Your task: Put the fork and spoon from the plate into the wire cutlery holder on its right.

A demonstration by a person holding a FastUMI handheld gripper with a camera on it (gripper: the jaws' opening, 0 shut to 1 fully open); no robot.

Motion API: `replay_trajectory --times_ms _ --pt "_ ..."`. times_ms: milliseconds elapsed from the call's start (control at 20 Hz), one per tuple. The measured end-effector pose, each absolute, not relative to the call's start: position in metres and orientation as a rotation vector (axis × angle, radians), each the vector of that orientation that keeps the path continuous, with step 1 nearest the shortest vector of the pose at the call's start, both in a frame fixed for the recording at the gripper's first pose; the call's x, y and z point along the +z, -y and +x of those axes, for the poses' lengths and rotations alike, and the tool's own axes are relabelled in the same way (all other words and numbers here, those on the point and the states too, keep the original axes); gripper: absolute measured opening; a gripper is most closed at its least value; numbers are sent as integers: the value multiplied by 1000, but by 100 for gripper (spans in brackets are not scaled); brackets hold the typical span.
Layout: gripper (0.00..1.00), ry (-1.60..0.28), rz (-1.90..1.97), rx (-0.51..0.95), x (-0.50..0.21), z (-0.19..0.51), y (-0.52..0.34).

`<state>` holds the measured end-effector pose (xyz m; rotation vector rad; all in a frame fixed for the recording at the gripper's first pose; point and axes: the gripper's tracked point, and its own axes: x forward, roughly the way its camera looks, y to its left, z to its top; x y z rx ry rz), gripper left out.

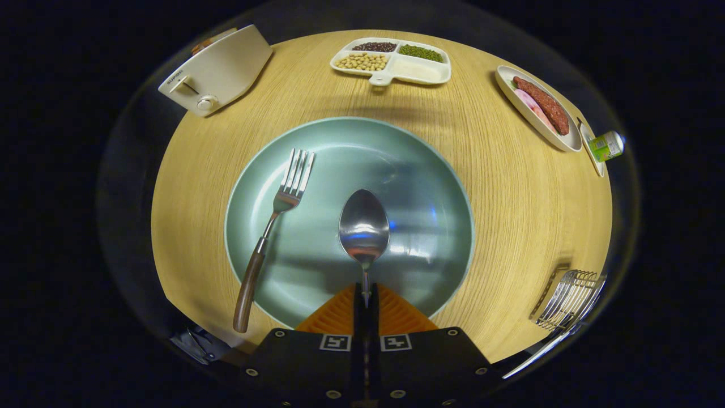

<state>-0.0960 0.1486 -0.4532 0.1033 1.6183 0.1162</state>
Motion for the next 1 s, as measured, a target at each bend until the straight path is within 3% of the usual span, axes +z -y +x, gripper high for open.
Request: replay_trajectory --times_ms 1000 --pt "4 -1269 395 5 -327 -96 -40"
